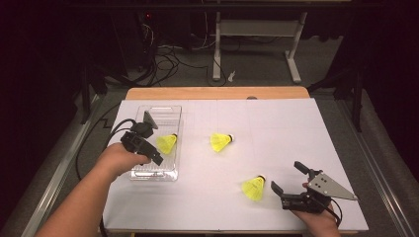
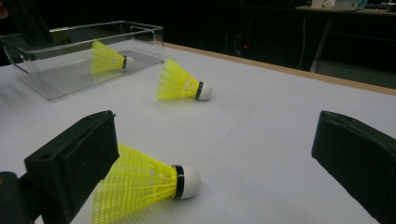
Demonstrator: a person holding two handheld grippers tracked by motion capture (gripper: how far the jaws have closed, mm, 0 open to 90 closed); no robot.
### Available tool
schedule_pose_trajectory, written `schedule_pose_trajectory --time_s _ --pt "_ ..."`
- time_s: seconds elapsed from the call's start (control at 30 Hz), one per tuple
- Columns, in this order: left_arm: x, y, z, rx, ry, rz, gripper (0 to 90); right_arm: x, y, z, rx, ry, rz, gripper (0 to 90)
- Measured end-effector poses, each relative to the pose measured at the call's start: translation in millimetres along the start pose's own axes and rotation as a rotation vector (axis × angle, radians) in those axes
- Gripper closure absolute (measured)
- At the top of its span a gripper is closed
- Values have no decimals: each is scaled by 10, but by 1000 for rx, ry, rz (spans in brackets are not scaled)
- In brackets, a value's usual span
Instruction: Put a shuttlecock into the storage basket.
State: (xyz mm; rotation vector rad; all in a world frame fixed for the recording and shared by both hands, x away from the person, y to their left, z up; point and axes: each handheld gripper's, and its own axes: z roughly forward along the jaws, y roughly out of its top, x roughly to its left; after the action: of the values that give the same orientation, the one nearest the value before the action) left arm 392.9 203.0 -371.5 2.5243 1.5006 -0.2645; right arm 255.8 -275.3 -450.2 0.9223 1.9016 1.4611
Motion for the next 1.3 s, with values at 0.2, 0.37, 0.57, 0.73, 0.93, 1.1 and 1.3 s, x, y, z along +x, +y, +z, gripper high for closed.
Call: schedule_pose_trajectory --time_s 0.2,0.37,0.57,0.73,0.93,1.1,1.3 --pt "-19 -39 -44 2 4 13 266 9 0 4 0 1 -4 12" --pt "-48 -58 -54 14 -4 32 176 9 0 3 1 0 -4 12" --pt "-98 -72 -71 29 -11 19 103 7 2 -6 -2 -2 -1 12" --pt "-127 -70 -67 33 -10 40 26 3 2 -9 -2 -3 -1 12" --pt "-142 -88 -84 30 8 33 8 5 4 -10 -4 -2 0 12" --pt "-179 -99 -91 21 12 38 8 1 5 -3 -3 -2 1 12" --pt "-237 -103 -88 23 6 46 8 -12 2 10 -2 -5 15 12"
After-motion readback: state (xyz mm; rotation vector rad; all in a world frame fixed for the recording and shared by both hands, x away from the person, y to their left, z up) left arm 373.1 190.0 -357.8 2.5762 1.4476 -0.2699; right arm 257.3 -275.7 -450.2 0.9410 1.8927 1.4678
